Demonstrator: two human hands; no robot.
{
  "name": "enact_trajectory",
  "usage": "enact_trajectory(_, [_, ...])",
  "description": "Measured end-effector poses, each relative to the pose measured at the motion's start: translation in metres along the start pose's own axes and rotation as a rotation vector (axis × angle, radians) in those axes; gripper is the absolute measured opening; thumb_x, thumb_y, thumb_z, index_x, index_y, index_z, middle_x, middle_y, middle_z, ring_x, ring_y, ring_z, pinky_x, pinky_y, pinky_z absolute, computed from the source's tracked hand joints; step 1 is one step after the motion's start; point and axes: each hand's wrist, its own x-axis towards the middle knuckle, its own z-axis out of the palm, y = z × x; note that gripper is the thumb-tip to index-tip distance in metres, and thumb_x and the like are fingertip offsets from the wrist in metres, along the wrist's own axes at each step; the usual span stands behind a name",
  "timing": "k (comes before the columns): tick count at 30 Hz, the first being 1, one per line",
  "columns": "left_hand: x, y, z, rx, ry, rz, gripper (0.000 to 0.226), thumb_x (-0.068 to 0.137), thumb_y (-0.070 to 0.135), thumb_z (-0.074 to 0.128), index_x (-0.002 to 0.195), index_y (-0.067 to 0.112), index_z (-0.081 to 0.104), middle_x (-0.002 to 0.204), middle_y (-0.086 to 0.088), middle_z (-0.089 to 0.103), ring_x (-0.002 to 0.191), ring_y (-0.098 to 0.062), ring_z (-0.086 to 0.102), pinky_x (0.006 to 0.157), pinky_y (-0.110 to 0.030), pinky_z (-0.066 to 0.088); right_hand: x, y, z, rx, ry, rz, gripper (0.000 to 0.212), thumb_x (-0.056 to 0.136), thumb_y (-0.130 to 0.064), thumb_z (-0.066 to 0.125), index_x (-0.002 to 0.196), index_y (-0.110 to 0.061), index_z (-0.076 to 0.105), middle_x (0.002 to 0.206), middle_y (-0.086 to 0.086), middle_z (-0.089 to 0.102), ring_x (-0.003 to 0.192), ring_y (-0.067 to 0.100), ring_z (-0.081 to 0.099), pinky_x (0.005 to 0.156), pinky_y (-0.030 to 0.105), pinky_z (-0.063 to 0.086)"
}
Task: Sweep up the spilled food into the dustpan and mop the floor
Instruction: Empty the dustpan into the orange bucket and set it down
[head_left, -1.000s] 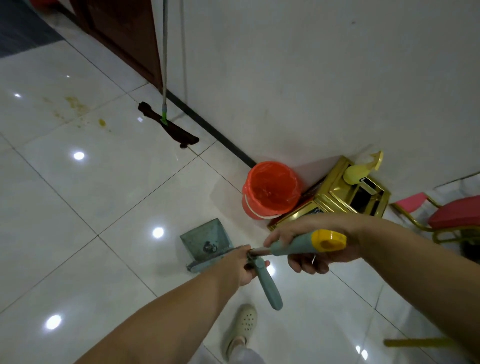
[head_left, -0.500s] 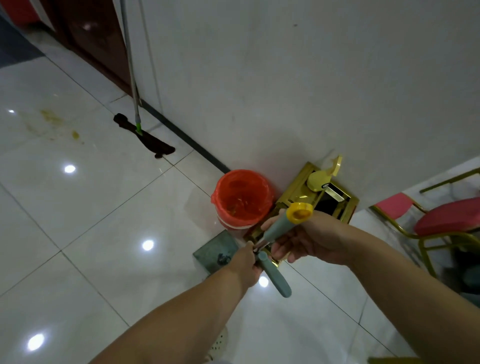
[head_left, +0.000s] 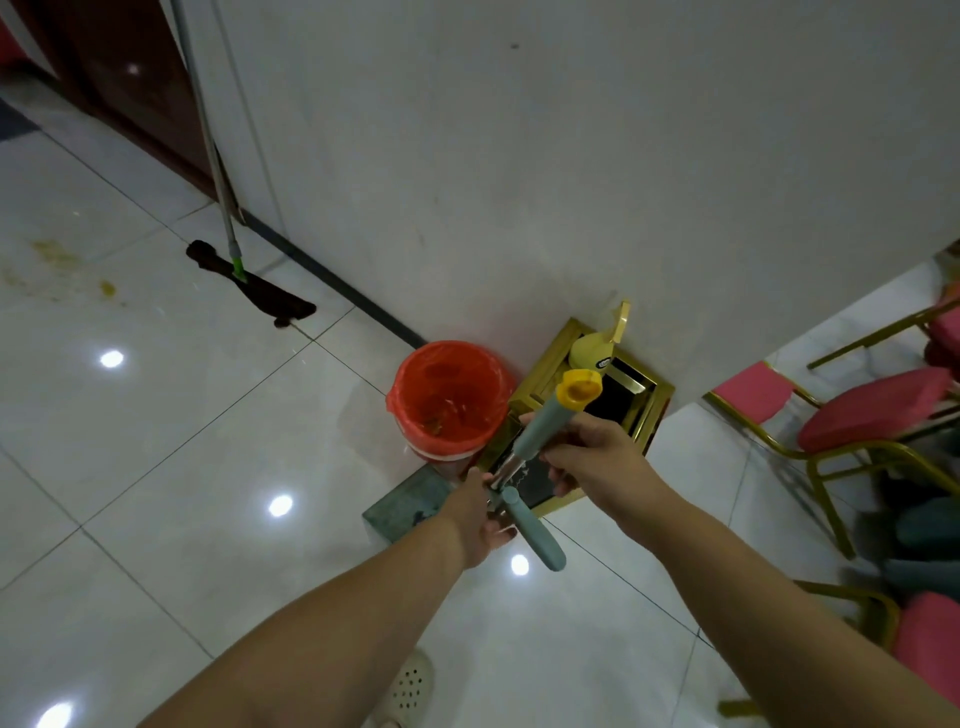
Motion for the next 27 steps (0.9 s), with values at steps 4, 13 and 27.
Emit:
enact_trajectory(4, [-0.006,0.007,0.008,0.298,0.078,0.048,0.043,0.097,0.054,0.027,0.11,0.024,0.054,0.131,-0.006,0.051,0.128,-0.028,0.045,0.109,-0.05,0.033,0.0,0.003,0.004,0.023,0.14,0.031,0.036,0.092,0.005,0.049,0.115,-0.019,0.064,0.078,0.001,0.061,0.054,0.006,0.055,0.054,0.019,0.053])
enact_trajectory(13, [-0.037,0.042,0.014,0.568,0.094,0.197,0.062,0.097,0.057,0.012,0.112,0.028,0.066,0.125,-0.005,0.056,0.119,-0.026,0.047,0.097,-0.041,0.035,-0.008,0.01,0.039,0.18,0.377,0.144,0.035,0.094,0.002,0.05,0.112,-0.028,0.056,0.084,0.005,0.058,0.063,0.017,0.056,0.054,0.023,0.056])
enact_trajectory(27, [-0.102,0.195,-0.091,0.779,-0.07,0.399,0.074,0.092,0.064,0.002,0.094,0.036,0.07,0.135,-0.001,0.056,0.136,-0.029,0.033,0.114,-0.054,0.015,0.034,-0.057,0.178,0.497,0.469,0.441,0.018,0.09,0.005,0.051,0.093,-0.008,0.064,0.065,0.006,0.054,0.057,0.015,0.049,0.053,0.025,0.046])
